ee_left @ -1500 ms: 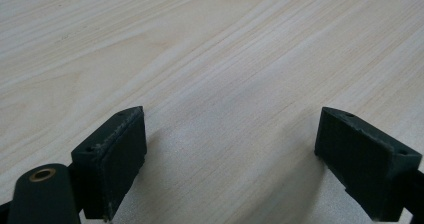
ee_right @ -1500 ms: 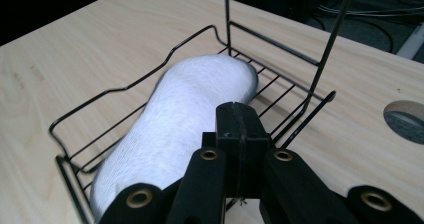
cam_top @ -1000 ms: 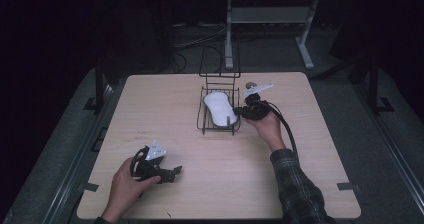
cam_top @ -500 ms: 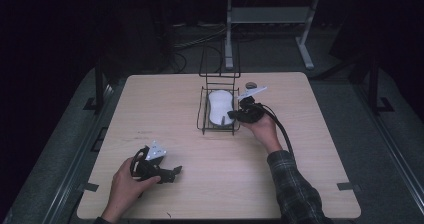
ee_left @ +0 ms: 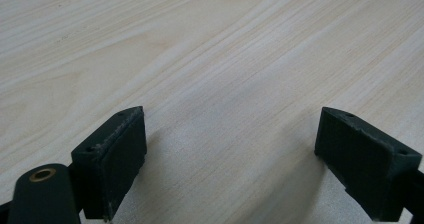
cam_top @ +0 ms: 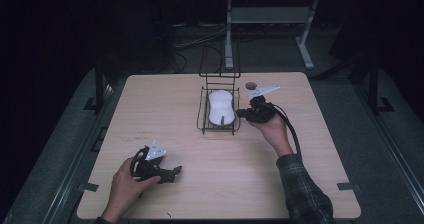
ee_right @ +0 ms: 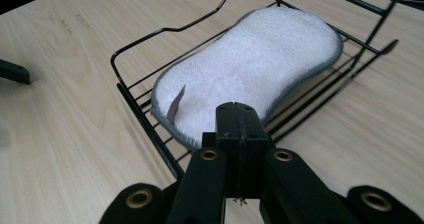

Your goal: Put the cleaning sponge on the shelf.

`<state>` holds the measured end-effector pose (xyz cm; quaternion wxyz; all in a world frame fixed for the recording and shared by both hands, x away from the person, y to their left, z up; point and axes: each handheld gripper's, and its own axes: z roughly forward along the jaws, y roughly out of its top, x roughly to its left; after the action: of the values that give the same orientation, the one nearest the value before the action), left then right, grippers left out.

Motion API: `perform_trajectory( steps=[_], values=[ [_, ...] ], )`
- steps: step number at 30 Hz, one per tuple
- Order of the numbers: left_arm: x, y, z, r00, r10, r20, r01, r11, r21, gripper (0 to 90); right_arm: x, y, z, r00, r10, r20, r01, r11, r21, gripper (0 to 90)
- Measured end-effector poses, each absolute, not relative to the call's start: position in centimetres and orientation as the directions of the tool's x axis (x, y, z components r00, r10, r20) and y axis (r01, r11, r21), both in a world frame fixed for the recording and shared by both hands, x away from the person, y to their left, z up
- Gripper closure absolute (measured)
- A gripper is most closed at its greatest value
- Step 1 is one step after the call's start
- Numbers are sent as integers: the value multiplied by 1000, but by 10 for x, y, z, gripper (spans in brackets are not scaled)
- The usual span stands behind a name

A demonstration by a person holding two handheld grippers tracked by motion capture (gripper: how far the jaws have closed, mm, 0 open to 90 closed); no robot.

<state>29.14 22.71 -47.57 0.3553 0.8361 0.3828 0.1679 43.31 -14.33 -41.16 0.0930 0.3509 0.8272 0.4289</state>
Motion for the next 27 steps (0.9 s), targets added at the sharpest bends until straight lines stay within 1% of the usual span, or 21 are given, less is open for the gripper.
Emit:
perform_trajectory(
  steps=[7,13,16,20,24,27],
  values=[
    [291,227,-476,650,760,8,521,-453,723,124,418,-165,-409,-711,689,139,505,363,783,895],
    [291,227,-476,649,761,7,521,-451,724,124,401,-181,-410,-698,705,125,502,357,788,874],
    [291,227,-476,649,761,7,521,-451,724,124,393,-190,-413,-691,711,130,510,352,785,845],
    [291,227,-476,649,761,6,521,-450,725,124,381,-200,-420,-679,722,133,526,352,774,768],
    [291,227,-476,649,761,6,520,-449,727,124,370,-209,-426,-663,734,145,549,345,761,642],
    [291,227,-476,649,761,6,520,-449,727,124,362,-216,-430,-654,741,155,566,343,749,530]
  ],
)
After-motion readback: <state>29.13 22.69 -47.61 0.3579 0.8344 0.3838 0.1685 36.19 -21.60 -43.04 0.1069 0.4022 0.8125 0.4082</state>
